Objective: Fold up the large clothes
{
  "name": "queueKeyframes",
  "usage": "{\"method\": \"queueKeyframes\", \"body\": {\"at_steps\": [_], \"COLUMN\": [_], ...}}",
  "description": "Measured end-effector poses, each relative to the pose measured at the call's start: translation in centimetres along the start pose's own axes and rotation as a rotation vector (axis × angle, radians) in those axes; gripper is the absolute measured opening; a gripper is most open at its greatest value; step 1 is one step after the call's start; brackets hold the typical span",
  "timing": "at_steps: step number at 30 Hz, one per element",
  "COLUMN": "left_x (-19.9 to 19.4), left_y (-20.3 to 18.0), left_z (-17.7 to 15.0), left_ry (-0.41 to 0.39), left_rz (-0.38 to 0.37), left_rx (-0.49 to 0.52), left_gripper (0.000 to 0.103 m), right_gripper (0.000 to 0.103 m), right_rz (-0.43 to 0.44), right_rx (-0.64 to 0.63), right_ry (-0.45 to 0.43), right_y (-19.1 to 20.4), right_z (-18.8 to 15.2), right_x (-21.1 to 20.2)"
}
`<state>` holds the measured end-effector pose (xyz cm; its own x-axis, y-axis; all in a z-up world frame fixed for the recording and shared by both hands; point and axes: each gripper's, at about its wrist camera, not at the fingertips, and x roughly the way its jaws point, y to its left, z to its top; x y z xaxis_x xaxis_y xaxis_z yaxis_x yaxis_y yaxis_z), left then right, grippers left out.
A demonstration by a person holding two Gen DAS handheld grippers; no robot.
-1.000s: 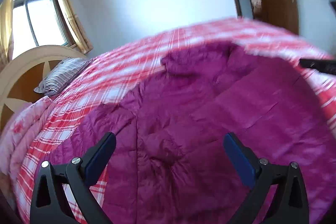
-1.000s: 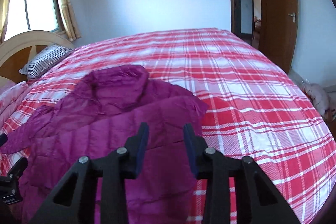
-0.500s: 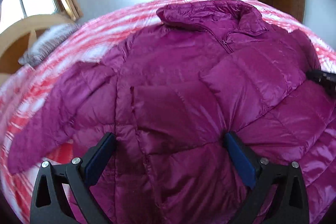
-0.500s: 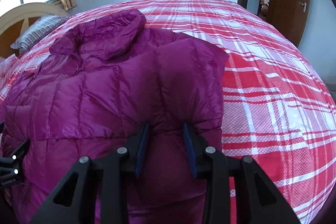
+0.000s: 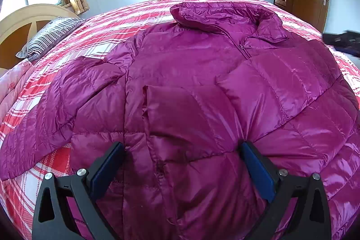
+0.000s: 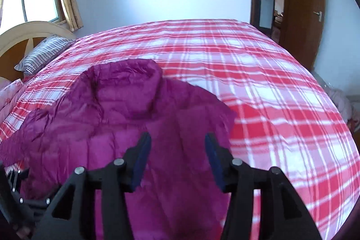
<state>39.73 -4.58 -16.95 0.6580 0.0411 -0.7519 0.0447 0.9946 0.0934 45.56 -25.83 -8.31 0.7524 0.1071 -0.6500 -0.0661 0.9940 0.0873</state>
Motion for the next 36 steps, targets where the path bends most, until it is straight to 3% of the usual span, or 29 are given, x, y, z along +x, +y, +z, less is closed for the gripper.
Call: {"method": "queueKeyframes", "body": {"at_steps": [6, 13, 17, 20, 24, 29, 36], "left_x": [0.0, 0.0, 0.0, 0.0, 0.0, 0.0, 0.0], "left_y": [0.0, 0.0, 0.0, 0.0, 0.1, 0.1, 0.1], "left_z": [-0.1, -0.1, -0.1, -0.1, -0.1, -0.1, 0.0], "left_ry": [-0.002, -0.004, -0.005, -0.005, -0.004, -0.006, -0.002], "left_rz": [0.001, 0.006, 0.007, 0.006, 0.002, 0.001, -0.002], "left_rx": [0.002, 0.005, 0.004, 0.004, 0.001, -0.001, -0.003], "left_gripper": [0.102, 0.102, 0.102, 0.102, 0.102, 0.102, 0.102], "right_gripper": [0.044, 0.044, 0.043, 0.046, 0.048, 0.048, 0.048], "right_rz": [-0.022, -0.036, -0.114, -0.029, 0.079, 0.087, 0.072], "right_rx": [0.048, 0.027, -0.020, 0.021, -0.062, -0.131, -0.131], "right_ry": [0.147, 0.132, 0.149, 0.097, 0.040, 0.101, 0.131], "right_y": [-0.9, -0.9, 0.1, 1.8, 6.1, 8.9, 8.8], "right_z": [-1.3, -1.6, -1.3, -1.5, -3.4, -6.5, -8.3], "right_x": [6.8, 7.1, 6.2, 2.1, -2.2, -0.4, 1.8]}}
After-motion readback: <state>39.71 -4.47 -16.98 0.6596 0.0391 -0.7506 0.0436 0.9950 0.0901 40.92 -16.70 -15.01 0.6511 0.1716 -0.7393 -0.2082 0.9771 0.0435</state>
